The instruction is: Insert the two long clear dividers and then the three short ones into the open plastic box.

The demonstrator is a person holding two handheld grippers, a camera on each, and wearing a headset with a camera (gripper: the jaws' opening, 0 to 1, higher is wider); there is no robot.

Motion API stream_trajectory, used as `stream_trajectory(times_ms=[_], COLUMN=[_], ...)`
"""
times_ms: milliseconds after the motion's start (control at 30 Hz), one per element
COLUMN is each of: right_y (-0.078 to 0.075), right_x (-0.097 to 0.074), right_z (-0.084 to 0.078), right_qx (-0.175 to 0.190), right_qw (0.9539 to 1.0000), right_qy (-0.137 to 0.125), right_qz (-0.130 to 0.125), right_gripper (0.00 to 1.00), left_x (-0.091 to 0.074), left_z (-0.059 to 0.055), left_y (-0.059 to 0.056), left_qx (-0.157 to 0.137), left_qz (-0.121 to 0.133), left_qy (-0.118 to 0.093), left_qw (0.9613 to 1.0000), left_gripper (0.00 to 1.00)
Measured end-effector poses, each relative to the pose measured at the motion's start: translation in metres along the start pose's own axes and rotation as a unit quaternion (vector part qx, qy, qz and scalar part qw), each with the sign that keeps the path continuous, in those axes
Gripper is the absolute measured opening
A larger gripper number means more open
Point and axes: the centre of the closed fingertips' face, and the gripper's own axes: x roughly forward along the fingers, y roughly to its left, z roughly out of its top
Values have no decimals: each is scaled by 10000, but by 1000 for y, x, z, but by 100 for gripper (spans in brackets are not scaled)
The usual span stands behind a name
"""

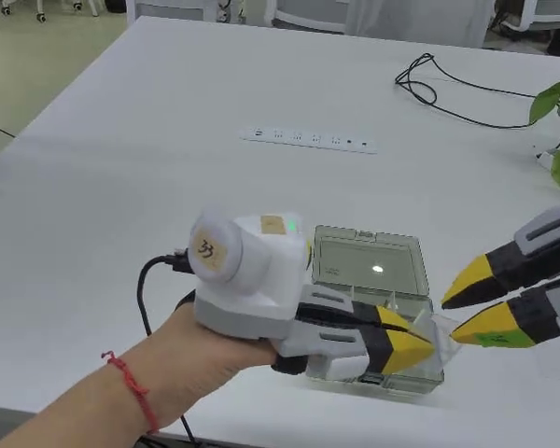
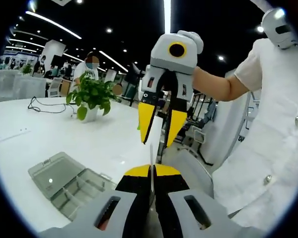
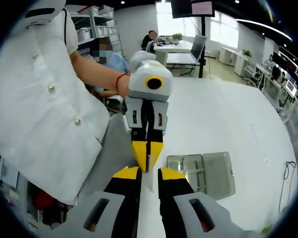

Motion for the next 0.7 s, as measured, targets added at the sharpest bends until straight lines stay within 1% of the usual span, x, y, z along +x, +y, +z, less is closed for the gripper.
stream_trajectory(times_ms=[100, 167, 267, 467, 700], right_y=[1, 3, 7, 9, 8], right_x=[2, 3, 7, 8, 9], right_z=[0, -1, -1, -3, -4], right_qx=[-2, 32, 14, 31, 36], right_qw=[9999, 9996, 9992, 9988, 9986], right_qy=[30, 57, 124, 138, 144], right_qz=[147, 274, 381, 475, 511], right_gripper=[13, 9, 8, 4, 3], left_x=[1, 1, 0, 0, 0], left_z=[0, 0, 3, 2, 1], left_y=[-3, -4, -4, -4, -3], left_qx=[184, 212, 211, 283, 327], left_qz=[-47, -75, -84, -107, -76], left_qy=[92, 92, 34, 44, 64], left_qw=[9998, 9997, 9997, 9995, 9994], left_gripper=[0, 0, 0, 0, 0])
